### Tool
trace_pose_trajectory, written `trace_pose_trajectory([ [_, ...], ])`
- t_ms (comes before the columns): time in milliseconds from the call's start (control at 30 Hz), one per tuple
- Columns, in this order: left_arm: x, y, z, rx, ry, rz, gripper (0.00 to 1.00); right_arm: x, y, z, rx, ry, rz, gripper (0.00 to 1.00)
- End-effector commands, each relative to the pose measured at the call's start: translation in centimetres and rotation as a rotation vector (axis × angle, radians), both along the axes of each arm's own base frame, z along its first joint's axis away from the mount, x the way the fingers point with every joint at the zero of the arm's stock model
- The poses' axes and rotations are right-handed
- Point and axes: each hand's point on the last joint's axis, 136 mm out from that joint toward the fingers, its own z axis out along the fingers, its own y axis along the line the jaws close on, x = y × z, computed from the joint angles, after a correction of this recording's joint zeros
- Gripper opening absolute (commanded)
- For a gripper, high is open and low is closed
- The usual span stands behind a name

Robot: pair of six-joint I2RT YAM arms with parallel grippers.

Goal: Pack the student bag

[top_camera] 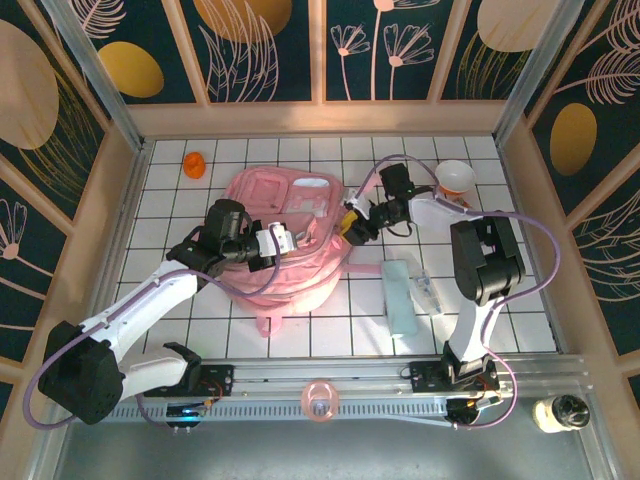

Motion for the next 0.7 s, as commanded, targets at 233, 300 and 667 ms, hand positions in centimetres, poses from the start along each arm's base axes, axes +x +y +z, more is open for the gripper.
trace_pose_trajectory([
  [233, 0.3, -1.5, 3.9, -0.12, -0.117, -0.067, 0.0, -0.6, 2.2, 0.9, 0.075, 0.04, 0.083, 0.34],
  [300, 0.6, -1.4, 3.7, -0.112, -0.117, -0.047, 0.0, -1.0, 2.1, 1.2, 0.075, 0.051, 0.084, 0.24],
  [667, 2.4, -0.5, 2.9, -0.073, -0.127, 0.053, 0.0, -2.6, 1.6, 3.5, 0.111, 0.055, 0.058, 0.02],
])
